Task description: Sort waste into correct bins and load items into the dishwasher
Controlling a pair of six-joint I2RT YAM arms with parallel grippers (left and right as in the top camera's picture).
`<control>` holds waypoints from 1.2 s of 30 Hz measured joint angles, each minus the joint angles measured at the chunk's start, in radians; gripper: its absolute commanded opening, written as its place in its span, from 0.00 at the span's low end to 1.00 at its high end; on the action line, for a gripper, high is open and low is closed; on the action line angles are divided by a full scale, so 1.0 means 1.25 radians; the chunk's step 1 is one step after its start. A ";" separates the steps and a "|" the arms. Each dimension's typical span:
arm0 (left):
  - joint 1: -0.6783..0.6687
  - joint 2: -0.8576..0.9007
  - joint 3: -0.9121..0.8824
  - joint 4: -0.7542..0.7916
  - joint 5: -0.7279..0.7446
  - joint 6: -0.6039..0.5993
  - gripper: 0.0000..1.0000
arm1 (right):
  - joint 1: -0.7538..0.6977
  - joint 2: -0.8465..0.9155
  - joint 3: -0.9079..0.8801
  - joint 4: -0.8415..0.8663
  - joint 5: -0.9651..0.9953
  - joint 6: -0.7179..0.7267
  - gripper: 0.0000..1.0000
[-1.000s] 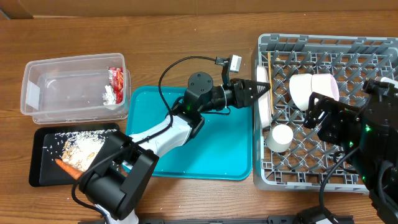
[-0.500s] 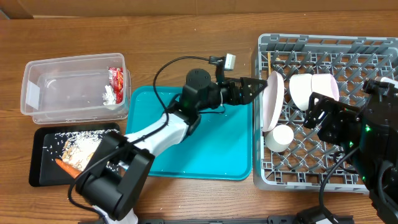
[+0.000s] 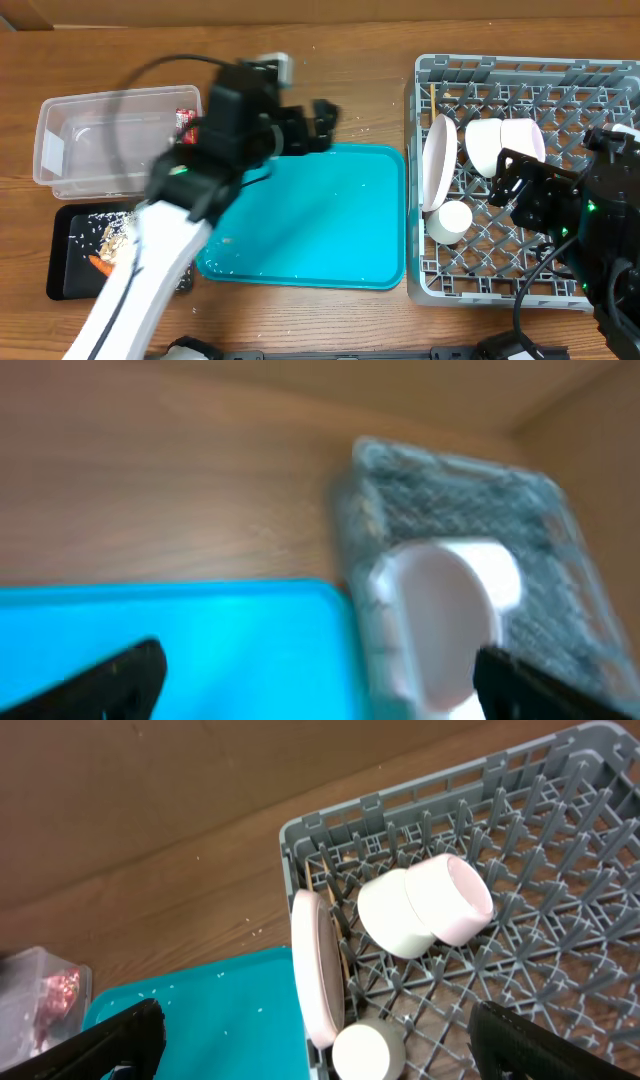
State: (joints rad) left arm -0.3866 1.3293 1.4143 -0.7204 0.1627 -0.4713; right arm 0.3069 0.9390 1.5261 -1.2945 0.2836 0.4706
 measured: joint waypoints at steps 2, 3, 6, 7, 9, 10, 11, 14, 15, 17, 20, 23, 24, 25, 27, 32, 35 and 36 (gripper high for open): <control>0.017 -0.045 0.061 -0.119 -0.104 0.032 1.00 | 0.000 0.000 0.000 0.000 0.001 0.000 1.00; 0.021 -0.066 0.089 -0.171 -0.158 0.045 1.00 | 0.000 0.000 0.000 0.000 0.000 0.000 1.00; 0.022 -0.125 0.140 -0.276 -0.291 0.070 1.00 | 0.000 0.000 0.000 0.000 0.000 0.000 1.00; 0.022 -0.144 0.148 -0.295 -0.324 0.073 1.00 | 0.000 0.000 0.000 0.000 0.000 0.000 1.00; 0.022 -0.175 0.154 -0.328 -0.370 0.083 1.00 | 0.000 0.000 0.000 0.000 0.000 0.000 1.00; 0.022 -0.189 0.155 -0.344 -0.387 0.086 1.00 | 0.000 0.001 0.000 0.000 0.000 0.001 1.00; 0.022 -0.200 0.155 -0.358 -0.401 0.088 1.00 | 0.000 0.002 0.000 0.000 0.001 0.000 1.00; 0.022 -0.215 0.155 -0.358 -0.427 0.089 1.00 | 0.000 0.003 0.000 0.000 0.000 0.000 1.00; 0.022 -0.215 0.155 -0.347 -0.431 0.089 1.00 | 0.000 0.003 0.000 0.000 0.000 0.000 1.00; 0.022 -0.211 0.155 -0.343 -0.437 0.089 1.00 | 0.000 0.003 0.000 0.000 0.000 0.000 1.00; 0.022 -0.201 0.155 -0.349 -0.442 0.089 1.00 | 0.000 0.005 0.000 0.000 0.000 0.000 1.00; 0.022 -0.191 0.155 -0.349 -0.445 0.089 1.00 | 0.000 0.007 0.000 0.000 0.001 0.000 1.00; 0.022 -0.188 0.155 -0.349 -0.445 0.089 1.00 | 0.000 0.006 0.000 0.000 0.001 0.000 1.00; 0.022 -0.185 0.155 -0.349 -0.446 0.089 1.00 | -0.001 0.005 0.000 0.000 0.000 0.000 1.00; 0.022 -0.178 0.155 -0.349 -0.446 0.089 1.00 | -0.005 -0.002 0.000 0.000 0.000 0.000 1.00; 0.022 -0.152 0.155 -0.351 -0.446 0.089 1.00 | -0.034 -0.073 -0.022 -0.076 0.001 -0.010 1.00; 0.022 -0.134 0.155 -0.351 -0.446 0.089 1.00 | -0.050 -0.148 -0.060 -0.114 0.001 -0.013 1.00; 0.022 -0.128 0.155 -0.351 -0.446 0.089 1.00 | -0.056 -0.175 -0.075 -0.119 0.002 -0.015 1.00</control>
State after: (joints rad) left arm -0.3592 1.1698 1.6085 -1.1595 -0.3943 -0.3599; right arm 0.2367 0.7204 1.4319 -1.4433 0.2855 0.4519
